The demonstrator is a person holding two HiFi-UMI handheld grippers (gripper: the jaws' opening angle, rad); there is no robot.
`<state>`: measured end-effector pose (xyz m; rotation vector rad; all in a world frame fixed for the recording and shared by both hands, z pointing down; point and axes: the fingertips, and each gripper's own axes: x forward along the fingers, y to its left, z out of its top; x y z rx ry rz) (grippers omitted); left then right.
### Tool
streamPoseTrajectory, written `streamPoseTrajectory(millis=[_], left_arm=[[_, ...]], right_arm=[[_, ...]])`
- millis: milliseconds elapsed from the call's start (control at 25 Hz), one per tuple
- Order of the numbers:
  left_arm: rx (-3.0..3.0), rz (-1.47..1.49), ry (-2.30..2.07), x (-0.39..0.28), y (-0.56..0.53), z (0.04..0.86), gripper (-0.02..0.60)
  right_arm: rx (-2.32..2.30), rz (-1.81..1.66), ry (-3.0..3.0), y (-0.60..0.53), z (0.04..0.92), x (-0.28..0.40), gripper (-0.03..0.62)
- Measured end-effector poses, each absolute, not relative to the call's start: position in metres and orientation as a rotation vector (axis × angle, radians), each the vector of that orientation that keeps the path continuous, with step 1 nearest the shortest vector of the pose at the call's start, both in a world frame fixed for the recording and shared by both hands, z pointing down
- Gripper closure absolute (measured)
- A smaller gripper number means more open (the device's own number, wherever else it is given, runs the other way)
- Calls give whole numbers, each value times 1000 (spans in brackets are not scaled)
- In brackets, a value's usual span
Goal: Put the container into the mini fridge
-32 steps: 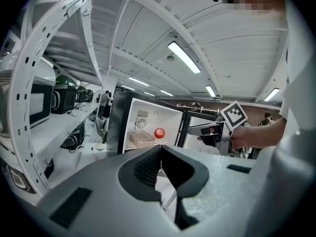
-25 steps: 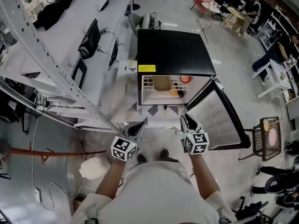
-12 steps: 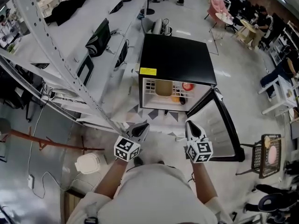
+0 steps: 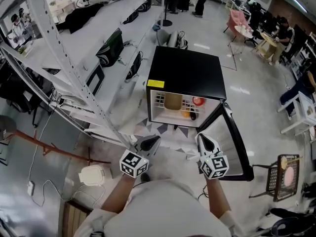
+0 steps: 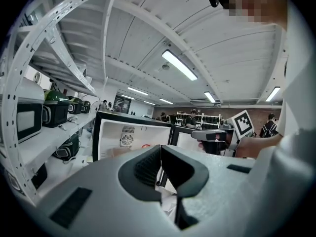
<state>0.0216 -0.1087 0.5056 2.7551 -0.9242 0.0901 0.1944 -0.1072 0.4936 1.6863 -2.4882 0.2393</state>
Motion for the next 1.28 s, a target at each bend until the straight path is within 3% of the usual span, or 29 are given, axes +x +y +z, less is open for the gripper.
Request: streamPoseTrajectory(millis=[1280], left_arm=[[2743,13,-957,16,-108,483,577]], right_arm=[[1607,213,-2593,-98,489,178,586]])
